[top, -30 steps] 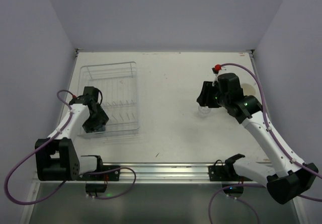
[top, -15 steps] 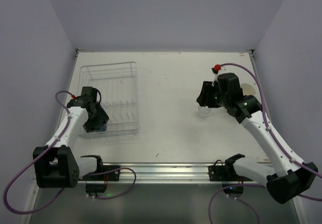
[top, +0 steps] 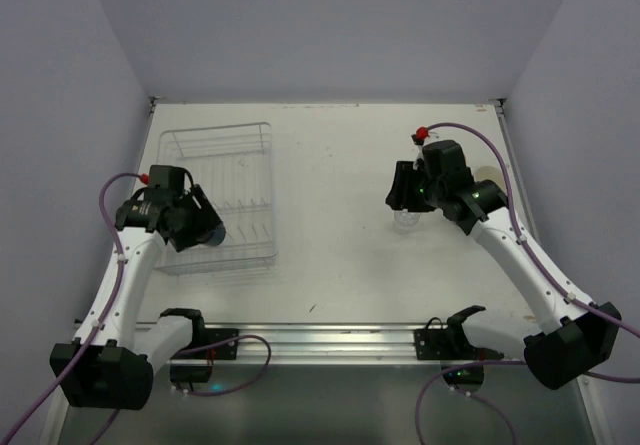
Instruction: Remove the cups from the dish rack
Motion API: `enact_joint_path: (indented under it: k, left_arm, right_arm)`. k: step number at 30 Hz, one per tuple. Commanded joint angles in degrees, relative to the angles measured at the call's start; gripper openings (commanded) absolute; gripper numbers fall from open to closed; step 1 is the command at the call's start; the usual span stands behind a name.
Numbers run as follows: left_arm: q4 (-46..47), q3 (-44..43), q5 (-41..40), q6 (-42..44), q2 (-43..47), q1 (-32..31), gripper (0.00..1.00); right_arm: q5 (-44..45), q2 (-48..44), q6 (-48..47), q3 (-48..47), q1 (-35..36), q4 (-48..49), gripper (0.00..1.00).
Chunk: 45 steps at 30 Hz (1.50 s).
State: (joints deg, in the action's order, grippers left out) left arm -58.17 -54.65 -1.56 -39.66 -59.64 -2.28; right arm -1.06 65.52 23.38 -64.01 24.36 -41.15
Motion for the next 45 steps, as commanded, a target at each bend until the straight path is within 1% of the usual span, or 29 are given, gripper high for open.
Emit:
enact_joint_path:
  k: [1, 5, 6, 8, 9, 11, 12, 13, 14, 15, 16, 17, 18, 19, 20, 21, 23, 24, 25, 26, 27, 28, 30, 32, 34, 35, 36, 39, 45]
  left_arm:
    - [4.38, -1.68, 8.75, -1.03, 3.03, -0.26, 0.00]
    - [8.15, -4.93, 15.70, -1.56, 3.91, -0.61, 0.00]
    - [11.47, -5.28, 18.76, -1.82, 4.44, -0.79, 0.00]
    - [16.75, -4.50, 22.37, -2.88, 5.23, -0.88, 0.00]
    - [21.65, -4.06, 26.13, -3.40, 5.32, -0.97, 0.00]
    - [28.17, -2.66, 31.16, -4.72, 5.06, -1.05, 0.00]
    - [34.12, -0.91, 33.10, -5.51, 4.62, -1.58, 0.00]
    - [37.48, -0.02, 36.25, -6.39, 4.36, -1.76, 0.00]
    - [40.56, 0.94, 37.76, -7.00, 4.01, -2.19, 0.00]
    - [46.34, 2.87, 40.64, -7.71, 3.22, -2.72, 0.00]
    - [50.14, 4.19, 42.24, -10.06, 2.86, -2.90, 0.00]
    - [54.18, 5.68, 43.74, -11.91, 2.60, -3.34, 0.00]
    - [64.22, 7.18, 45.06, -13.76, 2.07, -4.12, 0.00]
    - [69.54, 10.41, 47.33, -18.04, 1.72, -4.74, 0.00]
    - [73.69, 11.58, 47.96, -20.09, 1.28, -5.53, 0.00]
    - [81.39, 12.54, 48.93, -21.67, -0.29, -7.28, 0.00]
    - [88.46, 14.74, 49.37, -26.16, -2.05, -9.22, 0.00]
    - [95.80, 15.36, 49.55, -27.65, -4.15, -11.06, 0.00]
    - [99.79, 16.06, 50.33, -30.97, -5.13, -11.68, 0.00]
    - [102.88, 17.03, 50.52, -32.57, -6.18, -12.39, 0.00]
    - [109.52, 17.56, 50.87, -34.07, -7.85, -13.52, 0.00]
    - [112.28, 17.82, 51.13, -36.34, -8.56, -13.97, 0.00]
    - [117.38, 18.18, 51.22, -37.85, -9.62, -14.94, 0.00]
    - [119.60, 18.09, 51.31, -39.35, -9.97, -15.38, 0.00]
    - [121.89, 18.00, 51.31, -40.49, -10.50, -15.73, 0.00]
    - [122.41, 18.00, 51.40, -40.84, -10.59, -16.08, 0.00]
    - [123.64, 18.09, 51.48, -41.72, -10.76, -16.17, 0.00]
    - [124.53, 18.18, 51.66, -42.34, -10.85, -16.52, 0.00]
    - [124.79, 18.35, 51.84, -42.61, -10.94, -16.88, 0.00]
  right_arm:
    - [-1.49, 1.45, -1.05, -2.87, 0.16, 0.19, 0.50]
    - [-2.28, 2.86, -1.05, -3.84, 0.16, -0.43, 0.50]
    - [-2.71, 3.04, -0.88, -4.37, 0.16, -0.51, 0.50]
    - [-3.77, 3.56, -0.44, -5.25, 0.16, -0.60, 0.50]
    - [-5.95, 3.74, -0.26, -6.21, 0.16, -0.52, 0.50]
    - [-9.03, 4.27, -0.09, -7.18, 0.16, -0.34, 0.50]
    - [-10.79, 4.36, 0.35, -7.79, 0.16, 0.27, 0.50]
    - [-14.20, 4.53, 0.79, -8.06, 0.16, 0.36, 0.50]
    - [-15.89, 4.53, 1.58, -8.15, 0.16, 0.71, 0.50]
    - [-17.73, 4.53, 2.02, -8.06, 0.16, 2.02, 0.50]
    - [-21.66, 4.62, 2.55, -8.06, 0.16, 2.64, 0.50]
    - [-23.53, 4.53, 3.77, -8.06, 0.16, 3.35, 0.50]
    - [-25.64, 4.88, 4.39, -7.98, 0.16, 4.14, 0.50]
    - [-29.92, 4.97, 4.92, -7.89, 0.16, 6.23, 0.50]
    - [-32.31, 5.23, 6.06, -7.63, 0.16, 7.73, 0.50]
    - [-34.34, 5.76, 6.85, -6.93, 0.16, 10.88, 0.50]
    - [-38.90, 6.29, 9.13, -6.22, 0.16, 13.71, 0.50]
    - [-40.32, 6.64, 9.93, -5.78, 0.16, 16.25, 0.50]
    - [-41.55, 7.25, 10.72, -5.34, 0.16, 17.84, 0.50]
    - [-44.09, 7.43, 12.90, -4.99, 0.16, 19.68, 0.50]
    - [-45.16, 7.69, 13.79, -4.29, 0.16, 22.57, 0.50]
    - [-46.21, 8.04, 14.67, -3.93, 0.34, 24.08, 0.50]
    - [-47.80, 8.31, 17.13, -2.88, 0.25, 27.68, 0.50]
    - [-49.47, 8.84, 19.58, -1.92, 0.25, 30.23, 0.50]
    - [-51.75, 9.01, 21.61, -0.33, 0.25, 34.63, 0.50]
    - [-52.37, 9.19, 24.06, 0.28, 0.25, 36.73, 0.50]
    - [-52.99, 9.19, 25.48, 1.68, 0.25, 40.58, 0.50]
    - [-55.80, 9.89, 30.40, 3.97, 0.25, 48.58, 0.51]
    - [-57.56, 10.42, 37.70, 6.35, 0.25, 58.19, 0.51]
